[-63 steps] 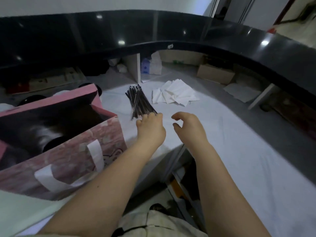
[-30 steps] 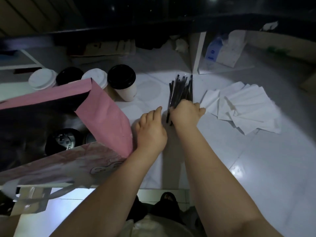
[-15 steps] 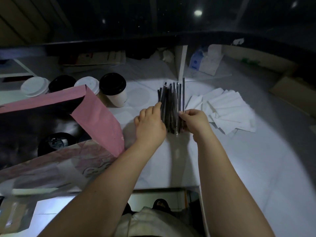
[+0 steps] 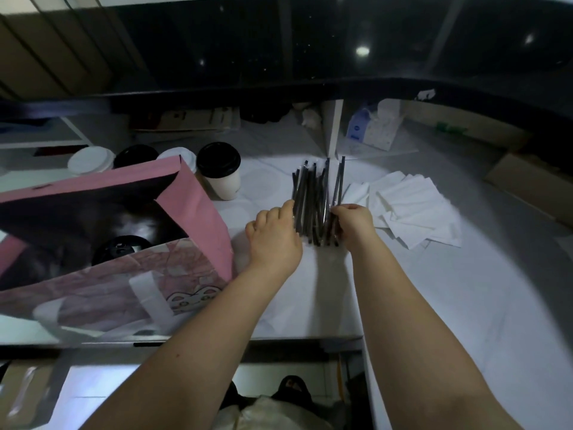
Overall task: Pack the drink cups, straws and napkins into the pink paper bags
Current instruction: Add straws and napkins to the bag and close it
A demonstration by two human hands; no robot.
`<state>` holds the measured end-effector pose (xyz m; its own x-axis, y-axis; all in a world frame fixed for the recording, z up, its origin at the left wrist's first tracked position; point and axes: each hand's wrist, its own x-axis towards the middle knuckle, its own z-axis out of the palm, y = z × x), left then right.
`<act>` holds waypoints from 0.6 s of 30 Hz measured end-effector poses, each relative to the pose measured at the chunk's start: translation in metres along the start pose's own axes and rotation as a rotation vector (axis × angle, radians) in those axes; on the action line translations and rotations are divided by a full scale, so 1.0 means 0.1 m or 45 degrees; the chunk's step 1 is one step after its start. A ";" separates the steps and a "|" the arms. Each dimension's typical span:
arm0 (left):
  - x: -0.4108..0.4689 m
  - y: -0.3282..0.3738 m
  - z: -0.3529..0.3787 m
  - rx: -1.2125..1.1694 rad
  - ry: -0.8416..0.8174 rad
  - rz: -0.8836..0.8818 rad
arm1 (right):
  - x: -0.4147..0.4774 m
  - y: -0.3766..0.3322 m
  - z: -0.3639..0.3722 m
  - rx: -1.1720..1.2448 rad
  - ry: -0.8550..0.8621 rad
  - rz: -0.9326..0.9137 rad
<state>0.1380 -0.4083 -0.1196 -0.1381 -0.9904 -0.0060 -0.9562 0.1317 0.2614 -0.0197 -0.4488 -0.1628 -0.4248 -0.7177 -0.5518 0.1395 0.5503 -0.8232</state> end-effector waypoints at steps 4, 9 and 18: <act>-0.01 0.05 -0.02 0.059 -0.025 0.041 | -0.09 0.04 -0.02 0.084 -0.038 -0.018; -0.02 0.11 -0.05 0.045 -0.016 0.055 | -0.17 -0.01 -0.05 0.181 -0.073 -0.075; 0.05 0.29 -0.48 0.114 0.083 0.144 | -0.60 -0.28 -0.22 0.165 -0.347 -0.361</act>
<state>0.1220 -0.4111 -0.0655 -0.2320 -0.9692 0.0821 -0.9550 0.2430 0.1699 -0.0177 -0.4112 -0.1038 -0.2128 -0.9294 -0.3014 0.1694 0.2687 -0.9482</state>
